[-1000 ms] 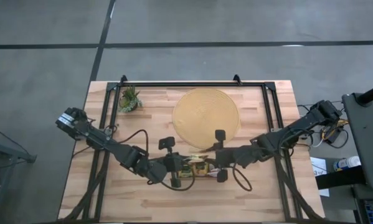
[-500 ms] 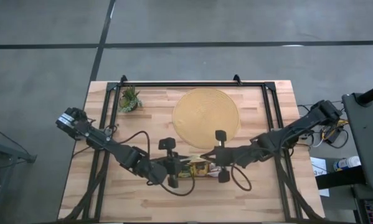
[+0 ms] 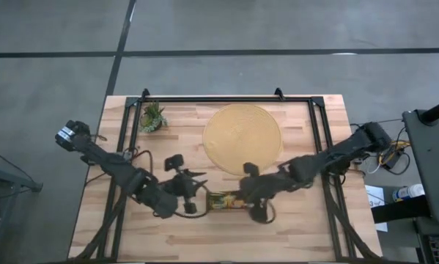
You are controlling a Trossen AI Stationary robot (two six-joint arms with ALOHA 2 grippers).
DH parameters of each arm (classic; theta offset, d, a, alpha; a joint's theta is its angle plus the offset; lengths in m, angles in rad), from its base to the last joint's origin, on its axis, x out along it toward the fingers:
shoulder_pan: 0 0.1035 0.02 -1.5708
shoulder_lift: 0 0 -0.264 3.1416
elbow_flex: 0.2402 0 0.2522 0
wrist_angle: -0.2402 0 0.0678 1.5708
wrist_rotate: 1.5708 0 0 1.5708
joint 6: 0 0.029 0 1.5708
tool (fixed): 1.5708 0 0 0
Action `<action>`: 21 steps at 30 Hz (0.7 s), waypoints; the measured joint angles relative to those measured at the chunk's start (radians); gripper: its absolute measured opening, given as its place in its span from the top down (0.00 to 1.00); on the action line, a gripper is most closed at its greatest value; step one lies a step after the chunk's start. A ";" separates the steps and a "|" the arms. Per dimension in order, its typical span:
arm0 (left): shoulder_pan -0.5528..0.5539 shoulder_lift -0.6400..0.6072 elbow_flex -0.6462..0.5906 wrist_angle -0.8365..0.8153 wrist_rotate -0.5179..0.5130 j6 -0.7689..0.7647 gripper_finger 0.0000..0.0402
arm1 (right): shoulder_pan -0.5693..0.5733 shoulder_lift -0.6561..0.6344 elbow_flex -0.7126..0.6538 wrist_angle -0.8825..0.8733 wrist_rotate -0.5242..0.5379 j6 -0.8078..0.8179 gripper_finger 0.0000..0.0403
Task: Pick & Place Tea
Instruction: Put the yellow tea bag into the left section of the wooden organizer
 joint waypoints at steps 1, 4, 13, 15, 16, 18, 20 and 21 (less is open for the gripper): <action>-0.014 -0.014 -0.014 0.000 -0.019 -0.007 0.75 | -0.006 0.032 0.027 -0.005 -0.026 -0.003 0.97; -0.051 -0.059 -0.062 0.023 -0.099 -0.011 0.75 | -0.015 0.134 0.138 -0.123 -0.073 -0.022 0.97; -0.133 -0.197 -0.194 0.027 -0.258 -0.066 0.75 | -0.021 0.380 0.424 -0.356 -0.073 -0.118 0.97; -0.134 -0.218 -0.213 0.035 -0.258 -0.076 0.75 | -0.029 0.415 0.463 -0.412 -0.073 -0.118 0.97; -0.136 -0.228 -0.223 0.035 -0.258 -0.079 0.75 | -0.034 0.434 0.480 -0.424 -0.072 -0.118 0.97; -0.137 -0.243 -0.239 0.053 -0.258 -0.083 0.75 | -0.045 0.465 0.507 -0.430 -0.072 -0.117 0.97; -0.137 -0.258 -0.257 0.079 -0.259 -0.075 0.76 | -0.055 0.496 0.524 -0.449 -0.073 -0.118 0.97; -0.137 -0.263 -0.265 0.093 -0.259 -0.067 0.76 | -0.061 0.511 0.532 -0.454 -0.074 -0.118 0.97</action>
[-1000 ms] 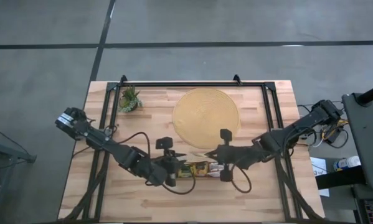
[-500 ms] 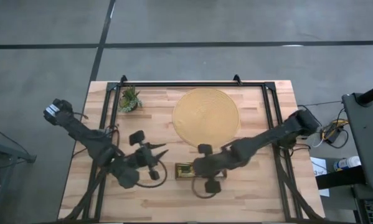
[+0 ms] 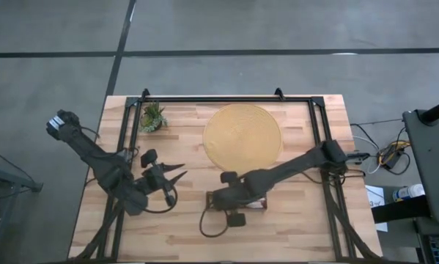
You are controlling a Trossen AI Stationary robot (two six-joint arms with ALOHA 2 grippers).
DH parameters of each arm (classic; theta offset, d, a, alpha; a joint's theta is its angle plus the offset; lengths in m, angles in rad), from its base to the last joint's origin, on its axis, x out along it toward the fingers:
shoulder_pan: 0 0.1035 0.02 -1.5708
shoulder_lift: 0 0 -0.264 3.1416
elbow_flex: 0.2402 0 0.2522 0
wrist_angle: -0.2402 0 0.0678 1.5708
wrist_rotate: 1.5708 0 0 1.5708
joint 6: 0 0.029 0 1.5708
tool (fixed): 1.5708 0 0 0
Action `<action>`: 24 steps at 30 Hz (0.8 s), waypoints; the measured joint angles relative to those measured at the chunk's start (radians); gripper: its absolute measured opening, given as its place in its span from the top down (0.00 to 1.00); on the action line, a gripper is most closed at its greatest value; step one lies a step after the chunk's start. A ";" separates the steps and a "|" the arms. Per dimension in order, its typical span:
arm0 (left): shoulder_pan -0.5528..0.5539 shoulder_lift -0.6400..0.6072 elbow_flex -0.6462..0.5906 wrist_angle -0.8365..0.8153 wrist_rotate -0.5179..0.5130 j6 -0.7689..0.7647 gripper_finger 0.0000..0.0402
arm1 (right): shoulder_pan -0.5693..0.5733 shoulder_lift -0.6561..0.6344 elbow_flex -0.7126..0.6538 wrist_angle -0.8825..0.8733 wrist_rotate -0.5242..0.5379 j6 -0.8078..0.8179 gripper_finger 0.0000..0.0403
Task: Pick & Place Tea
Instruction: Put the yellow tea bag into the left section of the wooden organizer
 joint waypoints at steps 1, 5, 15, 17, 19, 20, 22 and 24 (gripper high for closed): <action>0.000 -0.003 -0.005 0.011 0.000 0.002 0.76 | -0.006 0.017 0.005 -0.013 -0.002 0.001 0.97; 0.000 -0.011 -0.006 0.019 0.000 0.005 0.76 | -0.033 0.084 0.018 -0.044 -0.056 -0.005 0.97; 0.000 -0.010 -0.007 0.024 0.002 0.006 0.76 | -0.042 0.112 0.037 -0.028 -0.097 -0.053 0.95; 0.000 -0.010 -0.007 0.024 0.002 0.006 0.76 | -0.043 0.109 0.037 -0.028 -0.094 -0.071 0.93; 0.000 -0.010 -0.007 0.026 0.002 0.006 0.76 | -0.043 0.105 0.037 -0.027 -0.092 -0.088 0.90; 0.000 -0.010 -0.007 0.026 0.002 0.006 0.76 | -0.043 0.105 0.037 -0.027 -0.092 -0.101 0.89; 0.000 -0.010 -0.007 0.026 0.002 0.006 0.76 | -0.042 0.105 0.037 -0.027 -0.093 -0.122 0.85; 0.000 -0.010 -0.007 0.026 0.003 0.006 0.76 | -0.042 0.103 0.037 -0.027 -0.093 -0.130 0.80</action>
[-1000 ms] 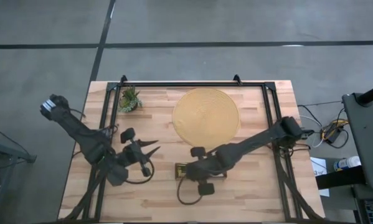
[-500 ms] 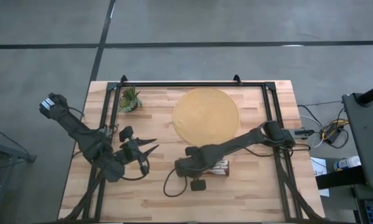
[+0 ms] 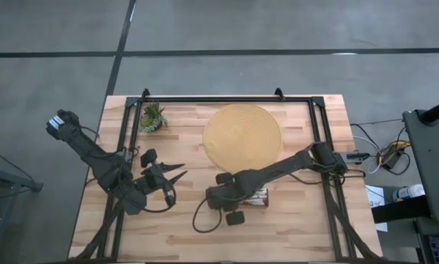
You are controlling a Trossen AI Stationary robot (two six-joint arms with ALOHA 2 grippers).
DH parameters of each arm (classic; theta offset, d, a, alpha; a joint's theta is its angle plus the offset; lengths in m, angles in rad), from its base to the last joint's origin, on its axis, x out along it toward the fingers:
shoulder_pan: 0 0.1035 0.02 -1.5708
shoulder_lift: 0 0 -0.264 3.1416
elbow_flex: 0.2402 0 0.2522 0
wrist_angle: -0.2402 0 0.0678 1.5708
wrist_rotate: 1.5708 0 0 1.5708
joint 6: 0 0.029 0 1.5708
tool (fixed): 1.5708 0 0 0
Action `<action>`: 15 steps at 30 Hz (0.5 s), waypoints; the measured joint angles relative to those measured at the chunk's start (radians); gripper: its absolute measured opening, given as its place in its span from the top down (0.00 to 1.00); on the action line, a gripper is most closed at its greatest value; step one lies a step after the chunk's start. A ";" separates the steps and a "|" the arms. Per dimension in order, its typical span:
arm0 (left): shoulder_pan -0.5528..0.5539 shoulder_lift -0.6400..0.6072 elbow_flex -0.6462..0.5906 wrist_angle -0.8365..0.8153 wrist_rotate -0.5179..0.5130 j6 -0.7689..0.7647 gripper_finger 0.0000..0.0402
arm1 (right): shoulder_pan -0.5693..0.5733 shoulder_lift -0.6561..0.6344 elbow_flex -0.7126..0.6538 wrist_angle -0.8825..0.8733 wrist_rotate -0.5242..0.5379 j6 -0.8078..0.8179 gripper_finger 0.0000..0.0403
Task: Pick & Place Tea
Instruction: Put the yellow tea bag into the left section of the wooden organizer
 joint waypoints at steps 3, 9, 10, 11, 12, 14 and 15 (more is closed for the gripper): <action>0.000 0.000 0.000 0.000 0.000 0.000 0.76 | -0.001 -0.009 0.000 -0.006 0.000 0.000 0.73; 0.000 0.000 0.000 0.000 0.000 0.000 0.76 | -0.004 -0.090 -0.001 -0.059 0.000 0.034 0.63; 0.000 0.000 0.000 0.000 0.001 0.000 0.76 | -0.004 -0.112 -0.001 -0.063 0.000 0.048 0.62; 0.000 0.000 0.000 0.000 0.001 0.000 0.75 | -0.004 -0.135 -0.001 -0.063 0.000 0.061 0.61; 0.000 0.000 0.000 0.000 0.001 0.000 0.75 | -0.005 -0.155 -0.001 -0.061 0.001 0.073 0.60; 0.000 0.000 0.000 0.000 0.001 -0.002 0.75 | -0.004 -0.194 -0.002 -0.055 0.002 0.083 0.60; 0.000 0.000 0.000 0.000 0.001 -0.002 0.75 | 0.000 -0.207 -0.004 -0.045 0.002 0.083 0.60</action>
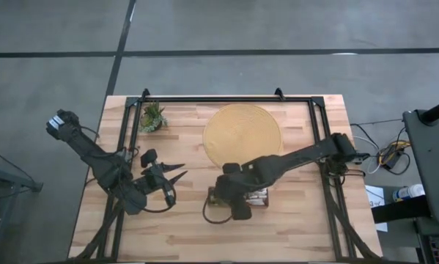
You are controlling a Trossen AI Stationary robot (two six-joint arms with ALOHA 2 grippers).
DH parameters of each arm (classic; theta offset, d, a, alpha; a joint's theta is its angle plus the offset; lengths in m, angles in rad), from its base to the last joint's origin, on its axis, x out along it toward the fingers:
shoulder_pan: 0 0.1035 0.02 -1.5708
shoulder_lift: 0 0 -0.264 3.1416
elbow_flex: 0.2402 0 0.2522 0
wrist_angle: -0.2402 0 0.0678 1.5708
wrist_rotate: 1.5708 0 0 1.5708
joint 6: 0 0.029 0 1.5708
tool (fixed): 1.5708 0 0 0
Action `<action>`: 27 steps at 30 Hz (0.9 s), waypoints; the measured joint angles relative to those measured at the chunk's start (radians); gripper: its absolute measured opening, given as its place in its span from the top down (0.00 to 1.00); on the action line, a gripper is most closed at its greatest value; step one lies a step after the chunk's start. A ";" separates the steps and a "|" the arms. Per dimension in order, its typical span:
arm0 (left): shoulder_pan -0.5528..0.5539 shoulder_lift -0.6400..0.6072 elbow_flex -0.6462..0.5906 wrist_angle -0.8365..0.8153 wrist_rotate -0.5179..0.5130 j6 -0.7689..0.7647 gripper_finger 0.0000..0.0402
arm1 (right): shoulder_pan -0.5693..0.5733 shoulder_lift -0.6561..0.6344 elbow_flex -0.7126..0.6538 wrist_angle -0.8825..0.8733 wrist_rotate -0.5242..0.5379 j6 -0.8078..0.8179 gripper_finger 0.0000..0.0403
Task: Pick & Place Tea
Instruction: Put the yellow tea bag into the left section of the wooden organizer
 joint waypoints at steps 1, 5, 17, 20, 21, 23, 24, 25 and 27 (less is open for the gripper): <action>0.000 0.000 0.000 0.000 0.000 0.000 0.75 | 0.005 -0.011 -0.004 0.011 -0.001 -0.001 0.61; 0.000 0.000 0.000 0.000 0.012 -0.001 0.75 | 0.026 -0.018 -0.037 0.061 -0.006 -0.033 0.64; 0.000 0.000 -0.004 0.002 0.021 -0.002 0.75 | 0.042 0.148 -0.066 0.166 -0.160 -0.099 0.73; 0.000 0.000 -0.004 0.003 0.020 -0.002 0.75 | 0.031 0.154 -0.066 0.165 -0.050 -0.087 0.75; 0.000 0.000 -0.004 0.003 0.020 -0.002 0.75 | 0.028 0.151 -0.066 0.169 0.002 -0.088 0.75; 0.000 0.000 -0.004 0.003 0.020 -0.002 0.75 | 0.027 0.142 -0.065 0.174 0.102 -0.087 0.77; 0.000 0.000 -0.004 0.003 0.020 -0.002 0.75 | 0.027 0.139 -0.065 0.176 0.136 -0.088 0.77; 0.000 0.000 -0.004 0.004 0.020 -0.002 0.75 | 0.028 0.138 -0.064 0.176 0.162 -0.091 0.78; 0.000 0.000 -0.004 0.004 0.020 -0.002 0.75 | 0.030 0.137 -0.064 0.175 0.170 -0.099 0.79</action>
